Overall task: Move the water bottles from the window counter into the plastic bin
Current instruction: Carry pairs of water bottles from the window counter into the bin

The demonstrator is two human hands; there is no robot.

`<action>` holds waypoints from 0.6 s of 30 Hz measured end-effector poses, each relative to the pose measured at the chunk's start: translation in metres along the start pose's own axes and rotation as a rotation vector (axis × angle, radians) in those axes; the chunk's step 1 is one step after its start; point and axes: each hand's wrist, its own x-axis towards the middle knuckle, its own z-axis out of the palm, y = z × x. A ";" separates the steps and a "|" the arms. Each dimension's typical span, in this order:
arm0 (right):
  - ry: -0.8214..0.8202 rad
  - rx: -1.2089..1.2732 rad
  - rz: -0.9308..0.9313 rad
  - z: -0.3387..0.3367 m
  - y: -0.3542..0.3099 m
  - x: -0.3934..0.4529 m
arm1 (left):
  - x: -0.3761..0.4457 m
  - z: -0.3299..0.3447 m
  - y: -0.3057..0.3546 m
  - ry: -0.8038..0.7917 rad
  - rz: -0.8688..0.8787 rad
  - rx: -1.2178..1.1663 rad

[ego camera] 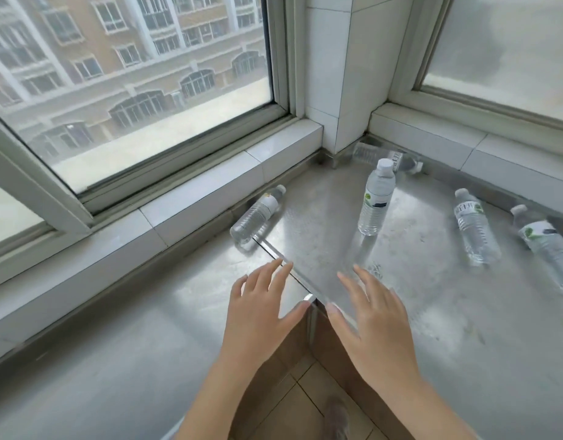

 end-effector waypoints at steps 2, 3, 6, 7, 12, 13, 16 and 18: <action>-0.014 -0.011 -0.025 0.005 0.009 0.024 | 0.022 0.009 0.000 -0.013 -0.024 0.010; -0.024 -0.019 -0.040 0.008 0.013 0.036 | 0.032 0.013 -0.001 -0.015 -0.032 0.016; -0.068 -0.036 -0.070 0.017 0.022 0.066 | 0.059 0.026 -0.005 -0.028 -0.065 0.016; -0.081 -0.042 -0.075 0.021 0.024 0.075 | 0.066 0.030 -0.008 -0.034 -0.077 0.013; -0.126 -0.050 -0.064 0.035 0.028 0.122 | 0.120 0.058 -0.036 -0.064 -0.115 0.047; -0.130 -0.053 -0.057 0.038 0.027 0.132 | 0.134 0.065 -0.045 -0.072 -0.123 0.054; -0.139 -0.056 -0.045 0.049 0.023 0.161 | 0.172 0.086 -0.067 -0.137 -0.127 0.059; -0.137 -0.041 -0.041 0.057 0.020 0.178 | 0.192 0.097 -0.076 -0.179 -0.117 0.059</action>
